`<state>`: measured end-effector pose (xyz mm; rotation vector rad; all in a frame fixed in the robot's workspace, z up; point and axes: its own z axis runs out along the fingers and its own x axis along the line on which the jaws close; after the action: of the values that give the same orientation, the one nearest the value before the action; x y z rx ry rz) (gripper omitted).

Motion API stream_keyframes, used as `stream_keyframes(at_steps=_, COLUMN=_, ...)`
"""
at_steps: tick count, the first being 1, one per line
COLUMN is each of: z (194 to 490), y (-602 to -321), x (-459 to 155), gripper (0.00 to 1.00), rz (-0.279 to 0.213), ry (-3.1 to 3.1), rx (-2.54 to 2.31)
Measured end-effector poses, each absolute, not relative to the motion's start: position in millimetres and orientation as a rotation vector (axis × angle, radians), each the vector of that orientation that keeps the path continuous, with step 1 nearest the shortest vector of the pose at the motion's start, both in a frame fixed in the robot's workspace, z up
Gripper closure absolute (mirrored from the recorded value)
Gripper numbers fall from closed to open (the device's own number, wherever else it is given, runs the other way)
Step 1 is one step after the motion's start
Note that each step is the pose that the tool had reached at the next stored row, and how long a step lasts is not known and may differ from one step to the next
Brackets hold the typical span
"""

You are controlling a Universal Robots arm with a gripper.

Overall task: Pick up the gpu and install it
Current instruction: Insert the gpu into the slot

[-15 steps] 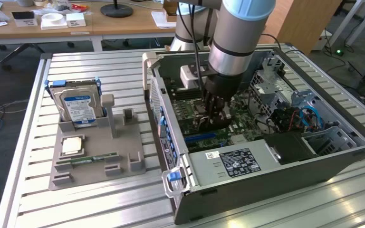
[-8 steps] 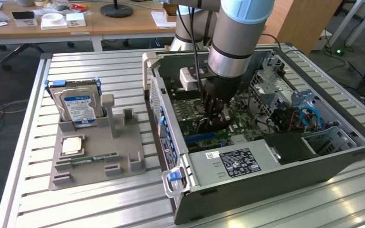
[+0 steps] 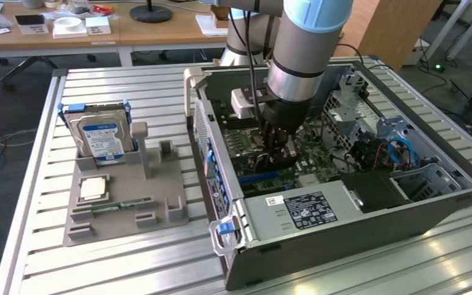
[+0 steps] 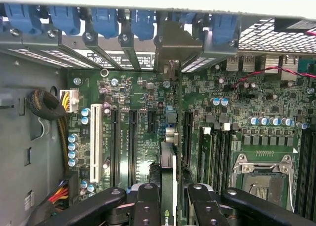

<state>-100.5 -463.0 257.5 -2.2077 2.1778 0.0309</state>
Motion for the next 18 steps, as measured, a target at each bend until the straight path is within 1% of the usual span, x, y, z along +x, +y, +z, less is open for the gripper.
stream_keyframes(at_steps=18, z=253.3, y=-462.7, x=-100.7, gripper=0.74, rz=0.026, ry=2.184, rx=-2.205)
